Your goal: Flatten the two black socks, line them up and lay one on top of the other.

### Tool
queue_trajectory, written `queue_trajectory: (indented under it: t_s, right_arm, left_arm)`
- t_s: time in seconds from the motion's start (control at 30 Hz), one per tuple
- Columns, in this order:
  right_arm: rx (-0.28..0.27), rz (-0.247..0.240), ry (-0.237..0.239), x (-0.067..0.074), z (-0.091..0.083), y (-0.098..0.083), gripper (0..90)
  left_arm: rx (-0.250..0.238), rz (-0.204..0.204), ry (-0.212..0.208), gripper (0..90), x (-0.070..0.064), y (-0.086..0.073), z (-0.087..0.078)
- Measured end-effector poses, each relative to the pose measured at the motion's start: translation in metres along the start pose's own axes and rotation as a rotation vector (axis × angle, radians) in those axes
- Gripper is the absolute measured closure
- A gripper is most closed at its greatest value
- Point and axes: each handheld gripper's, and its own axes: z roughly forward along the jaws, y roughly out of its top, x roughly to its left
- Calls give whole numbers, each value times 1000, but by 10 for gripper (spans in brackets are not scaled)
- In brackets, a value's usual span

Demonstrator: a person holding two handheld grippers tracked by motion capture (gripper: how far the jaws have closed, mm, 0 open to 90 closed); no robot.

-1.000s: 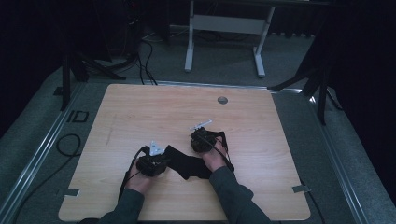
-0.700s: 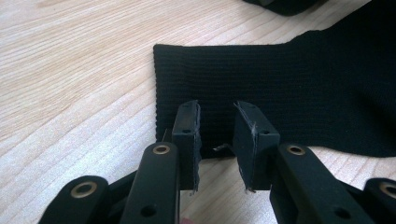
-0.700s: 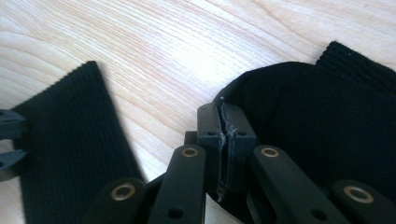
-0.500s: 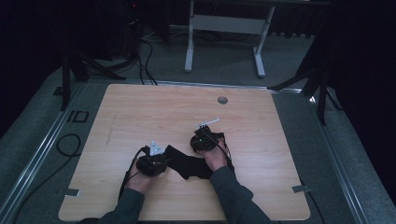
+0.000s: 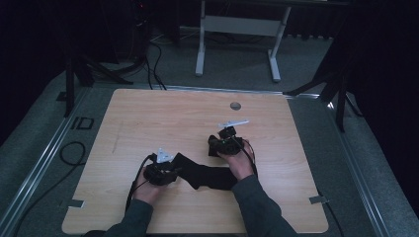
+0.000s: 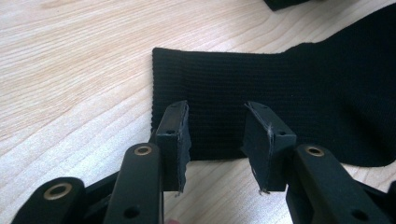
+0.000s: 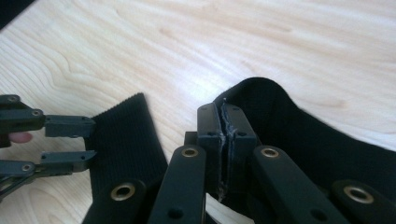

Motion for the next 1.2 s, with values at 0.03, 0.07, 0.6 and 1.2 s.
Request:
queue_trajectory:
  t_s: [0.03,0.07,0.6,1.2]
  right_arm:
    - [-9,4,1,-2,-4,0,869]
    - [-17,6,2,-3,-7,1,868]
    - [-138,86,-59,-48,-55,-23,867]
    - [-90,168,-187,-105,-76,-84,862]
  left_arm:
    - [-6,-4,-1,605,1,0,-1]
    - [-6,-4,-1,603,1,0,-1]
    - [-4,-1,14,561,2,1,-1]
    - [3,18,24,549,-1,1,2]
